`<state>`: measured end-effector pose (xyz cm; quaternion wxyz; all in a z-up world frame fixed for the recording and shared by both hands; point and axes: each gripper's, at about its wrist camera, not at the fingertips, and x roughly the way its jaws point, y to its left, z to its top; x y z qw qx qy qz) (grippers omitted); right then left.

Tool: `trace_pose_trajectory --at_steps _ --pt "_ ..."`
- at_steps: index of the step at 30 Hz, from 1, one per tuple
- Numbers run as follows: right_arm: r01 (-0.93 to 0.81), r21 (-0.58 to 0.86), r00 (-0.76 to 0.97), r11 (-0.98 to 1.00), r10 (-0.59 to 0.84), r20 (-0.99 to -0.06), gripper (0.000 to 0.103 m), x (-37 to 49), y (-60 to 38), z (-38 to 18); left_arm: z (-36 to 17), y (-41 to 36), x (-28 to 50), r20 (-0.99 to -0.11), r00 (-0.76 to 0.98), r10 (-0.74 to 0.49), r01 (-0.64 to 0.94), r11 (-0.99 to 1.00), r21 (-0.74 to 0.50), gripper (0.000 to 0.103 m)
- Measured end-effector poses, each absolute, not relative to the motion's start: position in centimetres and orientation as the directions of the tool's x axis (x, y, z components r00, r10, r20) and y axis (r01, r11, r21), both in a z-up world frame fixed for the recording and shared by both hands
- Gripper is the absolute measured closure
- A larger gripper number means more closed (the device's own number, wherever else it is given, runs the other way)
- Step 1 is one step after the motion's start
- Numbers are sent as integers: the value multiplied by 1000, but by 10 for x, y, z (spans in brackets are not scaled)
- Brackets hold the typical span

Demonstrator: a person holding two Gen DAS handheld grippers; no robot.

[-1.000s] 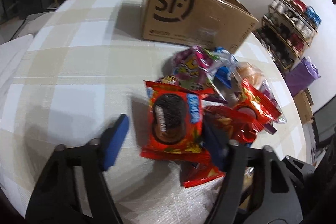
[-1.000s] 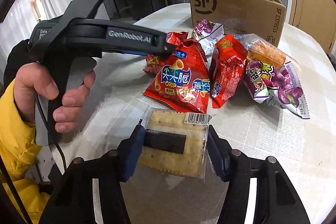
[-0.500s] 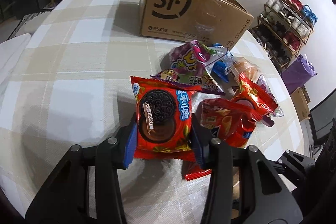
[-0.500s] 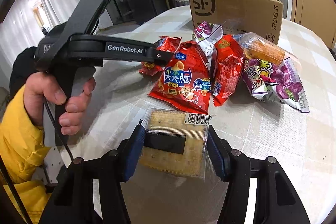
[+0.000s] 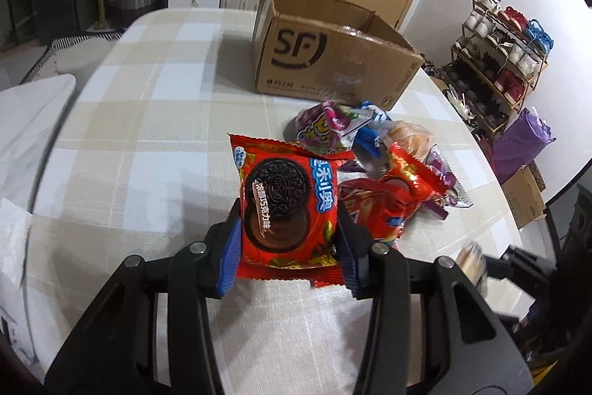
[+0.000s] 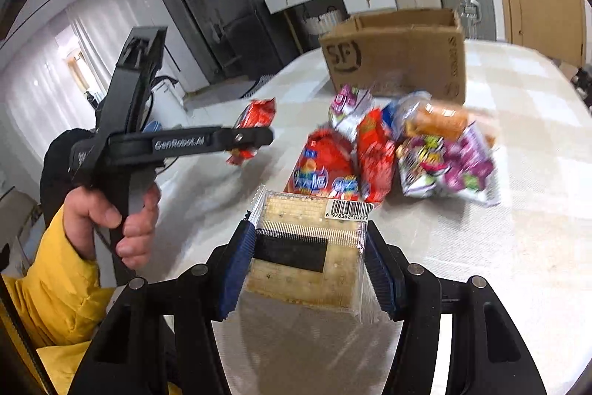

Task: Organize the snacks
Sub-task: 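Carry the cracker pack and red cookie pack toward the SF box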

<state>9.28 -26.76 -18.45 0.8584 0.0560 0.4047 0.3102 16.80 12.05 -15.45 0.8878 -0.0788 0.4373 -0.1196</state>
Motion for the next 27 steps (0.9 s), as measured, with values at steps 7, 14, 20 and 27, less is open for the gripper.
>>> trace_pose_trajectory --at_steps 7,14,20,27 --pt "-486 321 552 813 570 -609 44 87 -285 -147 -118 110 141 -730 636 -248 152 969 -197 62" --pt "-484 318 601 815 574 -556 44 90 -298 -113 -84 90 109 -697 671 -252 193 967 -163 61" --pt "-487 321 619 812 580 -530 44 85 -305 -93 -65 82 84 -675 685 -276 227 960 -162 61" --pt "-461 359 626 812 584 -518 44 83 -313 -85 -50 78 61 -660 694 -289 248 956 -158 62"
